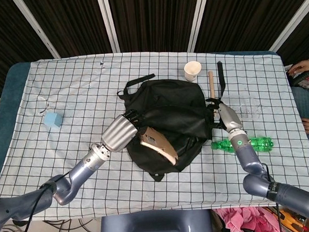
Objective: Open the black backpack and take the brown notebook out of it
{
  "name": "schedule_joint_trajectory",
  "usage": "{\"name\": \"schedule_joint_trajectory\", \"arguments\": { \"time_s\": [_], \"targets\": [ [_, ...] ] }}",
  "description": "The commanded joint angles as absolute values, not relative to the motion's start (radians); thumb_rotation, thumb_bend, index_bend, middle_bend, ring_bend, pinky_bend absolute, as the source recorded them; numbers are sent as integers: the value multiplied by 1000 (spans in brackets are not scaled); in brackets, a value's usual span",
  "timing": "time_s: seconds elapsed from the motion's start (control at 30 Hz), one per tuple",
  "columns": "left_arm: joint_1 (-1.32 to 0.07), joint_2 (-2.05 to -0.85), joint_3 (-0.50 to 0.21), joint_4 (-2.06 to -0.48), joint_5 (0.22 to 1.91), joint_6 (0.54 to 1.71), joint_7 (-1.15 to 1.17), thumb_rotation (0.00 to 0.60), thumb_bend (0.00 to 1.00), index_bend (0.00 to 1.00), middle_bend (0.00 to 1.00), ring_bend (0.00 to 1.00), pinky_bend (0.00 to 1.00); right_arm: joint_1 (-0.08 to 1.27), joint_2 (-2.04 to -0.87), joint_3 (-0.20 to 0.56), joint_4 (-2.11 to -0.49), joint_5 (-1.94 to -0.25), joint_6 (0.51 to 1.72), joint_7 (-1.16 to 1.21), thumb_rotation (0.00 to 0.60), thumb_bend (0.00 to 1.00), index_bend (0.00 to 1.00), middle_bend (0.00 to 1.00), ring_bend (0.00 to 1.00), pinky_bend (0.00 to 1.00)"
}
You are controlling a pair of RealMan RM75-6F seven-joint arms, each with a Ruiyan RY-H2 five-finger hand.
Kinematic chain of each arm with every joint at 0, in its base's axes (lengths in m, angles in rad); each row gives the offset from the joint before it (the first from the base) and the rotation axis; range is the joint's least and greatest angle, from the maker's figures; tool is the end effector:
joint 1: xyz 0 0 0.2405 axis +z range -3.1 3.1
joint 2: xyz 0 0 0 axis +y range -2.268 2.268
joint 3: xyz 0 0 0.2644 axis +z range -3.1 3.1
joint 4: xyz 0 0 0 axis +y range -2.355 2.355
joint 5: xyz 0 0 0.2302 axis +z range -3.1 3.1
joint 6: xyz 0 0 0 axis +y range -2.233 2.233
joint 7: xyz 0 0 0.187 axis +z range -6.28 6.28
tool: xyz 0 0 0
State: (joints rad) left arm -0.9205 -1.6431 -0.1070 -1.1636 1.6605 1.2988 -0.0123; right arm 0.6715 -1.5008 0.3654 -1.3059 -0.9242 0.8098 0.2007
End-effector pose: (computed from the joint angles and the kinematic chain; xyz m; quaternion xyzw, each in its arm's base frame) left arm -0.0427 0.3974 -0.0281 -0.7571 -0.1261 -0.5626 0.3072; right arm -0.2208 -0.4529 0.0065 0.5051 -0.6146 0.4567 0.3983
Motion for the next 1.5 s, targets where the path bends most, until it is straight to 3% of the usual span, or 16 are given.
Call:
{"name": "schedule_joint_trajectory", "arguments": {
  "time_s": [0.03,0.43,0.77,0.87,1.0,1.07,1.27,1.5],
  "targets": [
    [-909,-1569,-137,-1254,1660,1322,46,600,432,612,653,359,329,667,-1493,359,-1321,-933,812,198,600,514,774,145,86,122],
    [-841,-1347,-224,-1479,1603,1387,95,600,432,620,659,359,332,635,-1445,307,-1440,-995,832,176,600,515,774,145,86,122],
    [-785,-1226,-282,-1484,1516,1399,76,600,432,622,662,359,336,596,-1386,201,-1599,-1047,807,129,600,514,771,142,85,122],
    [-777,-1218,-290,-1461,1491,1385,55,600,432,622,661,359,336,598,-1353,152,-1646,-1072,760,104,600,485,667,114,66,122],
    [-775,-1228,-292,-1420,1479,1371,27,600,432,621,660,359,336,630,-1265,86,-1701,-1110,654,48,600,370,333,36,26,122],
    [-779,-1240,-293,-1400,1479,1370,18,600,433,621,660,359,336,642,-1230,75,-1714,-1111,635,30,600,347,220,19,24,122],
    [-802,-1287,-298,-1333,1467,1339,13,600,433,621,658,359,336,646,-1124,77,-1753,-1070,633,31,600,341,99,14,24,122],
    [-825,-1352,-306,-1276,1467,1338,-7,600,432,620,656,359,336,629,-1028,85,-1811,-1148,589,135,600,240,7,8,24,122]
  ]
}}
